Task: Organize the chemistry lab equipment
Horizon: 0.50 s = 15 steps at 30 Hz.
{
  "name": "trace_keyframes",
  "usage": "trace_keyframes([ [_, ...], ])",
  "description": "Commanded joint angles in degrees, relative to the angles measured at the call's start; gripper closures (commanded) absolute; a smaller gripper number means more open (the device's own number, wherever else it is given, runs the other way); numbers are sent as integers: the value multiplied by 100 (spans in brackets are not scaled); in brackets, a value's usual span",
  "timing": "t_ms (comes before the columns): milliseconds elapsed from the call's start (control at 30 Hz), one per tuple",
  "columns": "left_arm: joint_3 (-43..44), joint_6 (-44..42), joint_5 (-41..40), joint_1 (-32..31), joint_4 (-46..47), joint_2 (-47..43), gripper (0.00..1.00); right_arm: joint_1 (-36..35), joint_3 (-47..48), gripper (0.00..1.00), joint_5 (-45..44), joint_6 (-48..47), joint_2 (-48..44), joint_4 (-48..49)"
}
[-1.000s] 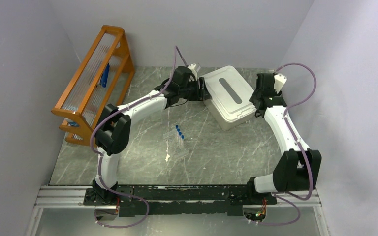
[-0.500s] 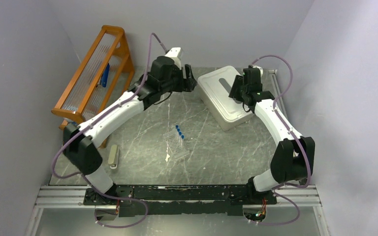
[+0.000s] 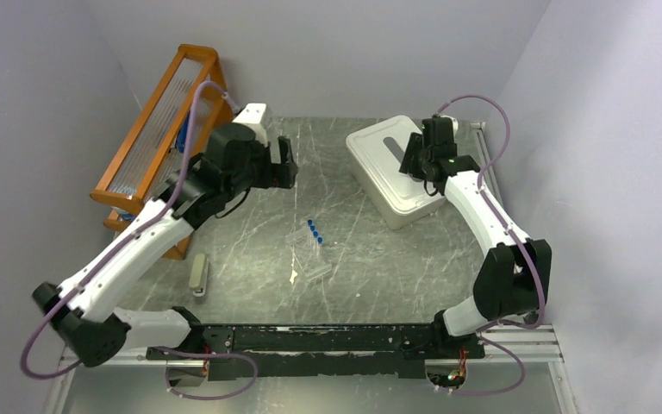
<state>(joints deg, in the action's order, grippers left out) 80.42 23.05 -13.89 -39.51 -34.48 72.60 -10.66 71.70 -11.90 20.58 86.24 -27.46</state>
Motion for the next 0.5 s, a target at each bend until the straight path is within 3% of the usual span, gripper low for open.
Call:
trace_keyframes([
  [0,-267,-258,-511,31,-645,-771,3,-141,257,34,-129,23,-591,-729],
  [67,-388,-285,-677,32,-845,-1161,3,-252,141,29,-150,175,-963,-909],
  [100,-455,-277,-744,30,-945,-1336,3,-293,49,20,-143,296,-1173,-994],
  [133,-516,-256,-809,26,-1040,-1483,3,-348,-8,3,-96,402,-1372,-1066],
  [167,-553,-237,-864,32,-1135,-1642,3,-397,-45,1,-67,517,-1566,-1186],
  [467,-395,-274,-968,31,-1891,-2783,3,-613,-443,0,-216,1252,-3479,-2543],
])
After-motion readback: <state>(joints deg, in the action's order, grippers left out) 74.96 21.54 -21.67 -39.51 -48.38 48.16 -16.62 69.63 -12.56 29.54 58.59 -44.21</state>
